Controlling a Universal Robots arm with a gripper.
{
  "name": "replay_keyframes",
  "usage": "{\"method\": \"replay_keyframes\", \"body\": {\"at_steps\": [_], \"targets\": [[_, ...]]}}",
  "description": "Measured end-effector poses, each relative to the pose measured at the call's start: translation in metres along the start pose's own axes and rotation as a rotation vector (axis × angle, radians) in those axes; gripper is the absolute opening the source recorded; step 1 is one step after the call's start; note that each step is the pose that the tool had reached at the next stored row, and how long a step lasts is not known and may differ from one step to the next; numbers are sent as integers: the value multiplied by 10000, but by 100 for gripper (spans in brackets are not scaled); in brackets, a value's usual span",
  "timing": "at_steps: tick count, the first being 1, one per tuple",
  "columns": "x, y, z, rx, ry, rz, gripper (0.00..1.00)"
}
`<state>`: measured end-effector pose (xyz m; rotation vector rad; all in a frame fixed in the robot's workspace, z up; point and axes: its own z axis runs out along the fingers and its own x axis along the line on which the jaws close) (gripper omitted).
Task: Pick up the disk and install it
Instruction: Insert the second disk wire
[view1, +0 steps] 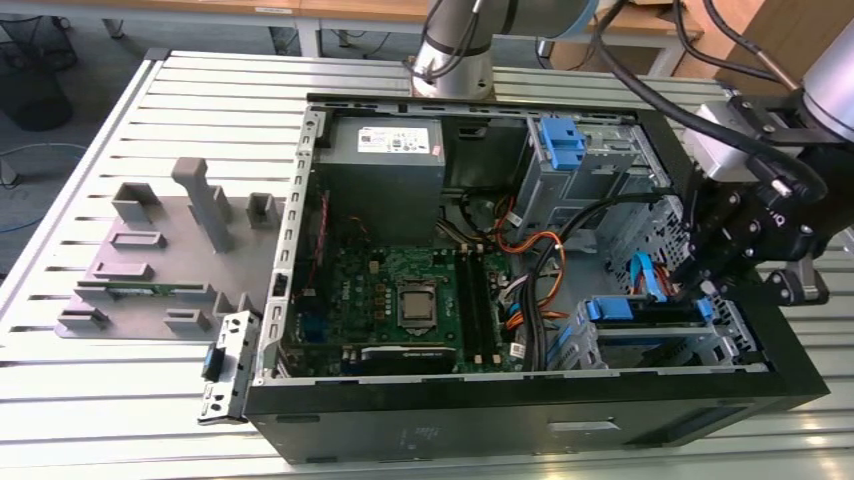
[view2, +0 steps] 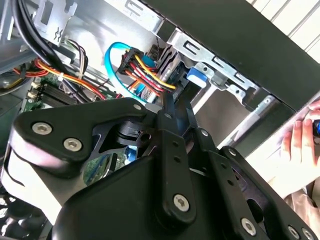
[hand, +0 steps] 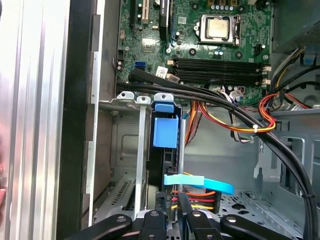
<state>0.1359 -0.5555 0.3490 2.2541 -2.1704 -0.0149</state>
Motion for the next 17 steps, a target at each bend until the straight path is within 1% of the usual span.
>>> {"method": "replay_keyframes", "body": {"at_steps": [3,4,6,7,9,10,12,17], "targets": [[0,1,-76,2,1,0,24],[0,1,-92,3,1,0,24],[0,2,-94,20,-10,0,24],[1,4,-94,72,-25,2,24],[0,13,-97,227,-41,0,24],[0,16,-96,257,-43,0,24],[0,18,-95,263,-44,16,24],[-1,31,-92,264,-42,225,24]]}}
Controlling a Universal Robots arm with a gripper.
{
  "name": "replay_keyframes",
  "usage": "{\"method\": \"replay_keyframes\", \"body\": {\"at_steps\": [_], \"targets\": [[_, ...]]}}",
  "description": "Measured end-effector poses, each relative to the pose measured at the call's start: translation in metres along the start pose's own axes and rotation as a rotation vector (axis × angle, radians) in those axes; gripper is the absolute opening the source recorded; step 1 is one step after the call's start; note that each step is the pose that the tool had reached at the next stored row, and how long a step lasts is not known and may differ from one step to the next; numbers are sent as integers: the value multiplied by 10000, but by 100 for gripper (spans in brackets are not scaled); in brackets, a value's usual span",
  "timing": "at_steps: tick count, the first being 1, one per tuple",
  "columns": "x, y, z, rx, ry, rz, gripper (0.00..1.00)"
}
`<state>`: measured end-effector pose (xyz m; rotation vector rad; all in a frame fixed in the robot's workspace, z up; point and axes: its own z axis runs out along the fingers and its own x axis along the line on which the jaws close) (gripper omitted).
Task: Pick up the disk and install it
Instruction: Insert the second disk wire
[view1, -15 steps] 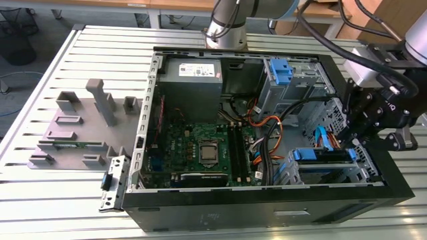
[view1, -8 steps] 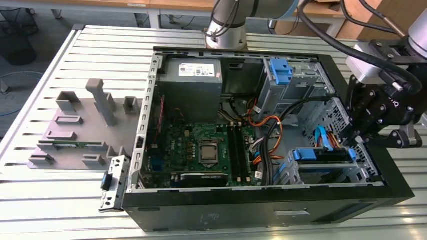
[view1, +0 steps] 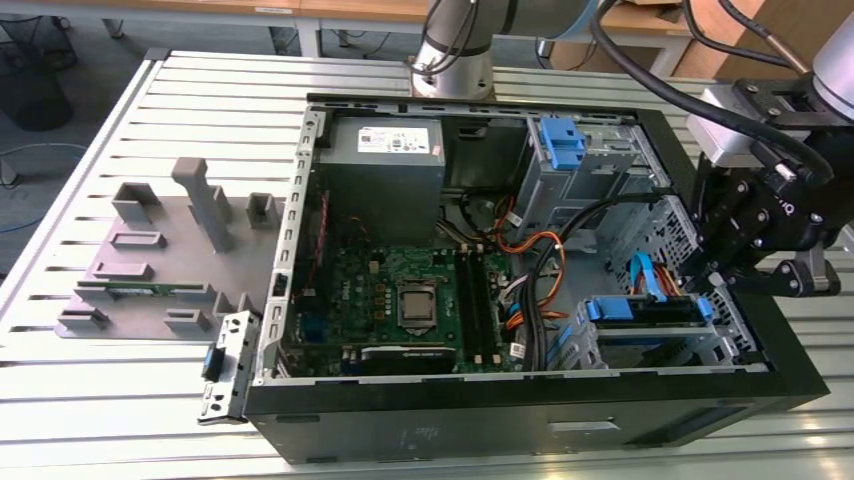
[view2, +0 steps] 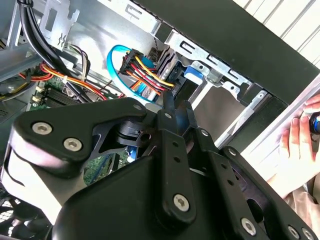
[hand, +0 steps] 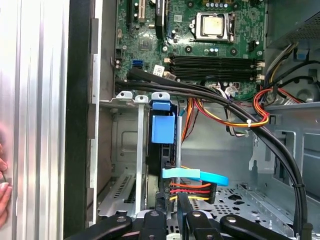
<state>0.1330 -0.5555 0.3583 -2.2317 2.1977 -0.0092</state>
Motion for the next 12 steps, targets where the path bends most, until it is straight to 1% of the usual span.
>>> {"method": "replay_keyframes", "body": {"at_steps": [4,7,12], "targets": [[0,2,0,0,-1,1,24],[-1,3,0,-31,-24,3,24],[0,2,1,-32,-31,2,24]]}}
